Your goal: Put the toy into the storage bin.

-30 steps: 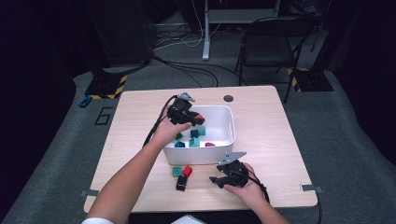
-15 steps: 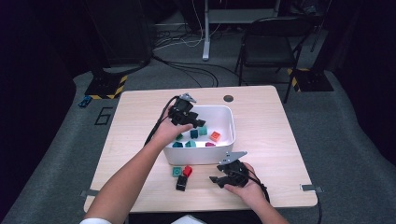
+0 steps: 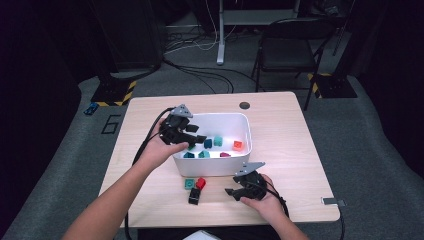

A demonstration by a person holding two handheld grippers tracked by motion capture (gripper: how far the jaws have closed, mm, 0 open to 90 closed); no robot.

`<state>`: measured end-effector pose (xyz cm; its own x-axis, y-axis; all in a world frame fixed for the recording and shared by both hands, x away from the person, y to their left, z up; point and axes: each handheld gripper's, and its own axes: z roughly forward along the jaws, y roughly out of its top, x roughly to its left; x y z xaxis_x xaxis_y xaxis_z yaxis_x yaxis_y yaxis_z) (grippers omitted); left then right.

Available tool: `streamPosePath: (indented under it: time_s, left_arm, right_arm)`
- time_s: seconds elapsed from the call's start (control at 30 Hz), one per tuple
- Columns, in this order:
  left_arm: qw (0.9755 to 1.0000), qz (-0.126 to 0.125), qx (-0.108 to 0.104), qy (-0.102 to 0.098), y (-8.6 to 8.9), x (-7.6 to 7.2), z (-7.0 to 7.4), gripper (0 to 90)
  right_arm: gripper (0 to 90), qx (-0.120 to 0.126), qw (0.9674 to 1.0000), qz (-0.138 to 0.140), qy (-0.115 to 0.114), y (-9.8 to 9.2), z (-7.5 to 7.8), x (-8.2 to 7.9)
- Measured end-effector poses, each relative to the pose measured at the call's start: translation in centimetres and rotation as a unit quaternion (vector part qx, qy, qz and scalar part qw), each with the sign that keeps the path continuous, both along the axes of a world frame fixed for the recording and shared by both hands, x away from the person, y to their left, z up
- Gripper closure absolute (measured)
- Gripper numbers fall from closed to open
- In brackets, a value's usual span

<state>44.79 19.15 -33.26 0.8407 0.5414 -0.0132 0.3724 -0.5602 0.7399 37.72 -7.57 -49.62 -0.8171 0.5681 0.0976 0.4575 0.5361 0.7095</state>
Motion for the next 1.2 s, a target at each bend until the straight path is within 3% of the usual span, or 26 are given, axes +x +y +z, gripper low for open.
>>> streamPosePath:
  time_s: [0.3,0.47,0.7,0.77,0.83,0.9,1.03,1.07,1.2]
  left_arm:
    - [1.0,-0.002,-0.002,-0.001,2.8,-3.2,0.0,46.8]
    - [1.0,0.002,-0.009,0.001,4.4,-5.1,-0.7,46.7]
    - [0.9999,0.013,-0.009,0.001,5.7,-6.9,-2.5,46.7]
    - [0.9997,0.02,0.009,-0.003,6.0,-7.3,-3.5,46.3]
    - [0.9997,0.022,0.014,-0.004,6.2,-7.4,-3.8,46.2]
    - [0.9996,0.025,0.006,0.011,6.4,-7.7,-5.1,46.2]
    - [0.9995,0.027,0.011,0.015,6.4,-7.9,-6.4,45.6]
    - [0.9993,0.031,0.004,0.022,6.4,-8.1,-7.2,45.1]
    - [0.999,0.037,0.002,0.024,6.3,-8.2,-8.5,44.4]
  right_arm:
    - [42.2,0.001,1.0,-0.004,-0.001,-0.1,0.0,0.0]
    - [42.2,0.001,1.0,-0.004,0.0,0.0,0.0,0.0]
    - [42.1,0.001,1.0,-0.006,-0.001,0.0,0.0,-0.1]
    - [42.1,0.001,1.0,-0.007,-0.002,0.0,0.0,-0.1]
    - [42.1,0.001,1.0,-0.006,-0.002,0.0,0.0,-0.1]
    - [42.0,0.001,1.0,-0.007,-0.002,0.0,0.0,-0.1]
    - [42.0,0.001,1.0,-0.006,-0.005,0.0,0.0,0.0]
    - [42.0,0.0,1.0,-0.007,-0.005,0.0,0.0,0.0]
    - [42.0,0.0,1.0,-0.006,-0.005,0.0,0.0,0.0]
